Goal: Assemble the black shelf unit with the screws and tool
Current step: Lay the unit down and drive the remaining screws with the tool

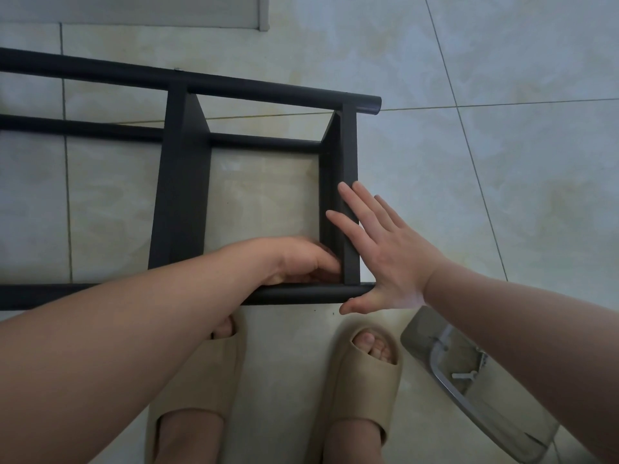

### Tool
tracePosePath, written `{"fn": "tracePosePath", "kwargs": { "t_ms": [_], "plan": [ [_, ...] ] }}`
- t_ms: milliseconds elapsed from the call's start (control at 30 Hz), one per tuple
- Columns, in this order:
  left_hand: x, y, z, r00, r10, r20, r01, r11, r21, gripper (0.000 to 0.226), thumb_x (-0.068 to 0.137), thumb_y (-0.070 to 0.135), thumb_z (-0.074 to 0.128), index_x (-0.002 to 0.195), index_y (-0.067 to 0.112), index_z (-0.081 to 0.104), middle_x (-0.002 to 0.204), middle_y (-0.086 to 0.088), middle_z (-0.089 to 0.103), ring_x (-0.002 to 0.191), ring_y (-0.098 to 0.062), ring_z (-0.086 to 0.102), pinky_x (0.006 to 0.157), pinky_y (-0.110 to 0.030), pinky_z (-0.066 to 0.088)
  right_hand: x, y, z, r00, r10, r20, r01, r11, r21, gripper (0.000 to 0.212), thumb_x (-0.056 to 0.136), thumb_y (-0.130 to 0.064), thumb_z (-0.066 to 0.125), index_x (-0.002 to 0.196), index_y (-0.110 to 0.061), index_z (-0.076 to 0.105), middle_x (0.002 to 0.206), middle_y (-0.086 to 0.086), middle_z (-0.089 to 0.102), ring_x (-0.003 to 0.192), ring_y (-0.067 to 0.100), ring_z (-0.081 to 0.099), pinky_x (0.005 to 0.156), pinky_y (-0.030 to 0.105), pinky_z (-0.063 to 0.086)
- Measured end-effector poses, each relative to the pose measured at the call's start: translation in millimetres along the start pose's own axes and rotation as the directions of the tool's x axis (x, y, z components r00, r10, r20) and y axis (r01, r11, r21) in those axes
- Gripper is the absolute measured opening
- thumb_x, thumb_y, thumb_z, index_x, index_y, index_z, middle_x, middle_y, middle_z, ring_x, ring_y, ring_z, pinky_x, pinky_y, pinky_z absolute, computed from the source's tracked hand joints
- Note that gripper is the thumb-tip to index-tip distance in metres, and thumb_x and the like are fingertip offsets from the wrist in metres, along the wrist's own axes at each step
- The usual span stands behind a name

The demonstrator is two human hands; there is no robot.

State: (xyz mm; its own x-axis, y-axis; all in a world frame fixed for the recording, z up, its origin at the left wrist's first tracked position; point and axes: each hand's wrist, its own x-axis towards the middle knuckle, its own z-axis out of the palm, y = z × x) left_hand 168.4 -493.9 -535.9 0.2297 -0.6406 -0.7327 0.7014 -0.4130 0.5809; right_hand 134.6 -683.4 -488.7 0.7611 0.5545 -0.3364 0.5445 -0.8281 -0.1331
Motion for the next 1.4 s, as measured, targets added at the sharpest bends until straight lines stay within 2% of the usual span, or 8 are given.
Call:
{"fn": "tracePosePath", "kwargs": {
  "t_ms": [167, 367, 533, 700, 800, 1033, 1233, 1400],
  "plan": [
    [-0.1, 0.9, 1.3, 0.998, 0.017, -0.056, -0.016, 1.0, 0.02, 0.014, 0.086, -0.003, 0.062, 0.084, 0.008, 0.07, 0.092, -0.022, 0.065, 0.089, -0.033, 0.062, 0.092, -0.047, 0.049, 0.3, -0.3, -0.8, 1.0, 0.002, 0.005, -0.002, 1.0, 0.0, 0.13, 0.068, -0.096, 0.038, 0.161, -0.01, 0.012, 0.167, 0.016, -0.016, 0.154, 0.033, -0.018, 0.125, 0.055, 0.009],
    [1.7, 0.4, -1.0, 0.999, 0.041, -0.02, -0.042, 0.998, -0.044, 0.021, 0.089, -0.012, 0.056, 0.088, 0.007, 0.066, 0.079, -0.01, 0.071, 0.071, -0.019, 0.07, 0.072, -0.028, 0.057, 0.3, -0.2, -0.7, 1.0, 0.0, 0.004, 0.0, 1.0, 0.001, 0.13, 0.068, -0.096, 0.038, 0.161, -0.01, 0.012, 0.167, 0.016, -0.016, 0.154, 0.033, -0.018, 0.126, 0.054, 0.009],
    [1.4, 0.6, -1.4, 1.0, 0.023, -0.003, -0.023, 0.996, -0.085, 0.024, 0.09, -0.01, 0.054, 0.085, 0.009, 0.068, 0.079, -0.01, 0.072, 0.072, -0.019, 0.071, 0.07, -0.028, 0.056, 0.5, -0.1, -0.4, 1.0, -0.003, -0.003, 0.004, 1.0, 0.008, 0.13, 0.068, -0.096, 0.037, 0.161, -0.009, 0.014, 0.167, 0.017, -0.014, 0.154, 0.033, -0.017, 0.125, 0.056, 0.01],
    [1.9, 0.1, 0.9, 0.999, 0.003, -0.038, -0.003, 1.0, -0.006, 0.032, 0.088, -0.004, 0.061, 0.065, 0.015, 0.074, 0.073, -0.009, 0.071, 0.071, -0.022, 0.069, 0.077, -0.033, 0.054, 0.4, -0.1, -0.3, 1.0, 0.0, 0.002, 0.0, 1.0, 0.006, 0.13, 0.068, -0.096, 0.037, 0.161, -0.01, 0.013, 0.167, 0.016, -0.015, 0.154, 0.032, -0.019, 0.125, 0.055, 0.009],
    [2.1, 0.5, 0.4, 0.999, 0.012, -0.045, -0.012, 1.0, -0.003, 0.019, 0.086, -0.006, 0.061, 0.08, 0.009, 0.071, 0.079, -0.013, 0.069, 0.071, -0.022, 0.068, 0.076, -0.032, 0.055, 0.6, 0.1, 0.3, 1.0, -0.003, -0.002, 0.003, 1.0, 0.008, 0.13, 0.068, -0.096, 0.038, 0.162, -0.01, 0.012, 0.167, 0.016, -0.015, 0.154, 0.032, -0.018, 0.125, 0.055, 0.01],
    [0.5, 2.9, -0.4, 0.999, 0.013, -0.038, -0.014, 1.0, -0.025, 0.019, 0.089, -0.011, 0.057, 0.092, 0.004, 0.068, 0.098, -0.021, 0.068, 0.092, -0.03, 0.067, 0.1, -0.044, 0.051, 0.6, 0.1, 0.7, 1.0, -0.007, -0.012, 0.007, 1.0, 0.008, 0.13, 0.068, -0.096, 0.039, 0.161, -0.009, 0.013, 0.167, 0.017, -0.014, 0.154, 0.033, -0.017, 0.125, 0.057, 0.011],
    [1.5, 2.0, 0.0, 0.999, 0.03, -0.029, -0.032, 0.997, -0.072, 0.023, 0.088, -0.015, 0.053, 0.09, 0.005, 0.065, 0.078, -0.01, 0.071, 0.071, -0.018, 0.071, 0.069, -0.026, 0.057, 0.8, 0.2, 1.3, 1.0, -0.009, -0.016, 0.009, 1.0, -0.004, 0.13, 0.068, -0.096, 0.039, 0.161, -0.009, 0.014, 0.167, 0.017, -0.013, 0.154, 0.034, -0.017, 0.125, 0.057, 0.011],
    [1.9, 1.5, 1.9, 1.0, -0.006, -0.023, 0.006, 1.0, -0.009, 0.016, 0.089, -0.002, 0.06, 0.084, 0.008, 0.072, 0.081, -0.011, 0.074, 0.08, -0.024, 0.071, 0.086, -0.038, 0.056, 0.9, 0.8, 1.5, 1.0, -0.007, -0.009, 0.007, 1.0, -0.006, 0.13, 0.068, -0.097, 0.038, 0.161, -0.01, 0.012, 0.167, 0.017, -0.015, 0.154, 0.034, -0.017, 0.125, 0.056, 0.009]
  ]
}}
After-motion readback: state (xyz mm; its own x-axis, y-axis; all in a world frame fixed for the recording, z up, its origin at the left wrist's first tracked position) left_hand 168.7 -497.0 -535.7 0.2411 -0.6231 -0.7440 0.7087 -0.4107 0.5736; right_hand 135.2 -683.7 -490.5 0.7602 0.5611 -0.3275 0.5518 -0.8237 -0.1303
